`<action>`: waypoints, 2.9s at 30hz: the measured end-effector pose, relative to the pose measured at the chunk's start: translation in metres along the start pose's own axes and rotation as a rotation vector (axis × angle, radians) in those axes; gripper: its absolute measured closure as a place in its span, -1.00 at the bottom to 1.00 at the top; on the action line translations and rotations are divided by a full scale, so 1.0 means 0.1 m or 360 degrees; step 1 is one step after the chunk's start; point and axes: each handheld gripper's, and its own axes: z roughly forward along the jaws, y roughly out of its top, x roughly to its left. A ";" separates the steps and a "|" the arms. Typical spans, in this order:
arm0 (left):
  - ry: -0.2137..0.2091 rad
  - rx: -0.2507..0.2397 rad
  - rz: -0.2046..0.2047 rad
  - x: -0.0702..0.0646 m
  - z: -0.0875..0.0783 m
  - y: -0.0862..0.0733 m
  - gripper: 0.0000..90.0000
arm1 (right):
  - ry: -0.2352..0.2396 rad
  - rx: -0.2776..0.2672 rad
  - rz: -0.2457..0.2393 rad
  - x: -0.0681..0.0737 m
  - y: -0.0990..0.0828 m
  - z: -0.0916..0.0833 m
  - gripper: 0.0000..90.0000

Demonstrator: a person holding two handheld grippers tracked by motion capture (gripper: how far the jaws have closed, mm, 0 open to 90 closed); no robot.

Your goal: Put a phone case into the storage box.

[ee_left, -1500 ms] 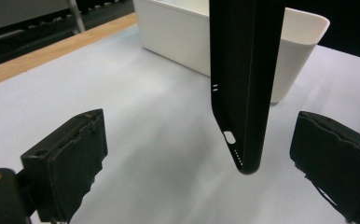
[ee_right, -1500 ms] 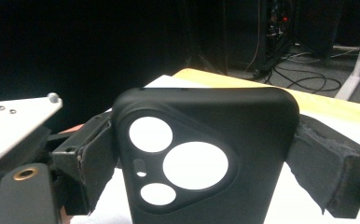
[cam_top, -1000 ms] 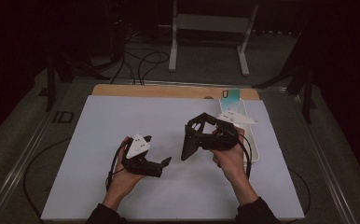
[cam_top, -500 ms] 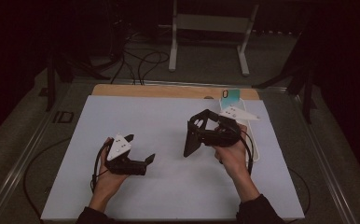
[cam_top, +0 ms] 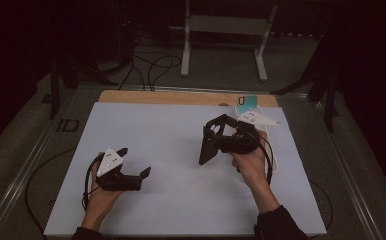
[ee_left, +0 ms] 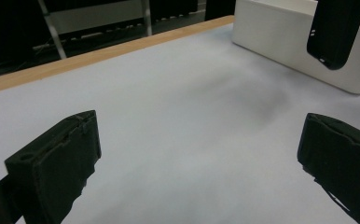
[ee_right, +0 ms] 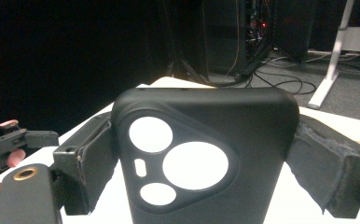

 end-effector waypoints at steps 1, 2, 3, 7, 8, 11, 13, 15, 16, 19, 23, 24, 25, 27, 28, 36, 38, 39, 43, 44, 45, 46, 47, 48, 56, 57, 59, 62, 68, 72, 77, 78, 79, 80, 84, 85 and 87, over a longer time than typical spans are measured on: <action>0.0000 -0.0002 0.0004 0.01 -0.02 -0.02 -1.00 | -0.0006 0.0001 -0.0002 -0.01 0.00 0.00 -0.69; 0.0005 -0.0006 0.0006 0.02 -0.04 -0.04 -1.00 | -0.0006 0.0001 -0.0002 -0.01 0.00 0.00 -0.69; 0.0007 -0.0016 0.0006 0.03 -0.06 -0.07 -1.00 | -0.0010 0.0001 -0.0002 -0.02 0.01 0.00 -0.69; 0.0017 -0.0056 0.0007 0.06 -0.14 -0.13 -1.00 | -0.0024 -0.0006 0.0005 -0.05 0.02 0.00 -0.69; 0.0025 -0.0070 0.0008 0.07 -0.17 -0.16 -1.00 | -0.0028 -0.0006 0.0007 -0.06 0.02 0.00 -0.69; 0.0037 -0.0084 0.0000 0.08 -0.21 -0.18 -1.00 | -0.0033 -0.0007 0.0010 -0.07 0.02 0.01 -0.69; 0.0039 -0.0087 -0.0002 0.09 -0.22 -0.19 -1.00 | -0.0036 -0.0006 0.0010 -0.08 0.02 0.01 -0.69; 0.0057 -0.0079 -0.0007 0.12 -0.26 -0.24 -1.00 | -0.0046 -0.0008 0.0017 -0.11 0.02 0.02 -0.69; 0.0063 -0.0075 -0.0006 0.13 -0.27 -0.26 -1.00 | -0.0046 -0.0008 0.0017 -0.11 0.02 0.02 -0.69; 0.0073 -0.0067 -0.0005 0.15 -0.30 -0.30 -1.00 | -0.0057 -0.0013 0.0019 -0.14 0.03 0.02 -0.69; 0.0087 -0.0075 -0.0023 0.17 -0.33 -0.33 -1.00 | -0.0077 -0.0022 0.0023 -0.18 0.07 0.02 -0.69; 0.0091 -0.0075 -0.0025 0.17 -0.33 -0.33 -1.00 | -0.0082 -0.0026 0.0022 -0.19 0.08 0.02 -0.69; 0.0095 -0.0074 -0.0026 0.17 -0.32 -0.33 -1.00 | -0.0087 -0.0028 0.0020 -0.19 0.09 0.02 -0.69; 0.0095 -0.0069 -0.0025 0.17 -0.32 -0.34 -1.00 | -0.0098 -0.0035 0.0013 -0.21 0.13 0.03 -0.69; 0.0097 -0.0066 -0.0021 0.17 -0.32 -0.34 -1.00 | -0.0098 -0.0035 0.0013 -0.21 0.13 0.03 -0.69; 0.0111 -0.0070 -0.0019 0.17 -0.33 -0.34 -1.00 | -0.0134 -0.0043 0.0009 -0.28 0.22 0.07 -0.69; 0.0113 -0.0073 -0.0023 0.17 -0.33 -0.34 -1.00 | -0.0137 -0.0047 0.0012 -0.29 0.23 0.07 -0.69; 0.0114 -0.0072 -0.0024 0.17 -0.33 -0.34 -1.00 | -0.0147 -0.0052 0.0021 -0.31 0.24 0.08 -0.69; 0.0117 -0.0074 -0.0026 0.17 -0.33 -0.34 -1.00 | -0.0164 -0.0062 0.0045 -0.35 0.27 0.10 -0.69; 0.0117 -0.0074 -0.0026 0.17 -0.33 -0.34 -1.00 | -0.0167 -0.0066 0.0046 -0.37 0.27 0.11 -0.69; 0.0117 -0.0073 -0.0026 0.17 -0.33 -0.34 -1.00 | -0.0172 -0.0068 0.0052 -0.38 0.28 0.11 -0.69; 0.0119 -0.0073 -0.0025 0.17 -0.33 -0.34 -1.00 | -0.0177 -0.0069 0.0053 -0.39 0.28 0.12 -0.69; 0.0120 -0.0072 -0.0024 0.17 -0.33 -0.34 -1.00 | -0.0184 -0.0070 0.0057 -0.40 0.29 0.13 -0.69; 0.0120 -0.0071 -0.0023 0.17 -0.33 -0.34 -1.00 | -0.0188 -0.0072 0.0057 -0.42 0.29 0.13 -0.69; 0.0125 -0.0067 -0.0016 0.16 -0.32 -0.35 -1.00 | -0.0246 -0.0068 0.0080 -0.54 0.31 0.18 -0.69; 0.0126 -0.0066 -0.0016 0.16 -0.32 -0.35 -1.00 | -0.0249 -0.0069 0.0083 -0.55 0.32 0.19 -0.69; 0.0127 -0.0066 -0.0016 0.16 -0.32 -0.35 -1.00 | -0.0259 -0.0073 0.0087 -0.57 0.33 0.19 -0.69; 0.0127 -0.0064 -0.0017 0.16 -0.32 -0.35 -1.00 | -0.0275 -0.0079 0.0085 -0.60 0.35 0.20 -0.69; 0.0128 -0.0063 -0.0017 0.16 -0.32 -0.35 -1.00 | -0.0301 -0.0094 0.0103 -0.66 0.39 0.22 -0.69; 0.0128 -0.0064 -0.0018 0.16 -0.32 -0.35 -1.00 | -0.0333 -0.0106 0.0104 -0.72 0.42 0.22 -0.69; 0.0127 -0.0062 -0.0018 0.16 -0.32 -0.35 -1.00 | -0.0366 -0.0115 0.0110 -0.77 0.45 0.22 -0.69; 0.0128 -0.0061 -0.0019 0.16 -0.32 -0.35 -1.00 | -0.0374 -0.0112 0.0108 -0.78 0.46 0.22 -0.69; 0.0127 -0.0063 -0.0020 0.16 -0.32 -0.35 -1.00 | -0.0382 -0.0114 0.0112 -0.80 0.46 0.22 -0.69; 0.0127 -0.0063 -0.0019 0.16 -0.32 -0.35 -1.00 | -0.0389 -0.0115 0.0115 -0.81 0.47 0.22 -0.69; 0.0128 -0.0065 -0.0019 0.16 -0.32 -0.35 -1.00 | -0.0414 -0.0120 0.0118 -0.85 0.49 0.22 -0.69; 0.0128 -0.0065 -0.0020 0.16 -0.32 -0.35 -1.00 | -0.0422 -0.0122 0.0122 -0.86 0.50 0.21 -0.69; 0.0128 -0.0065 -0.0020 0.16 -0.32 -0.35 -1.00 | -0.0436 -0.0126 0.0122 -0.87 0.51 0.21 -0.69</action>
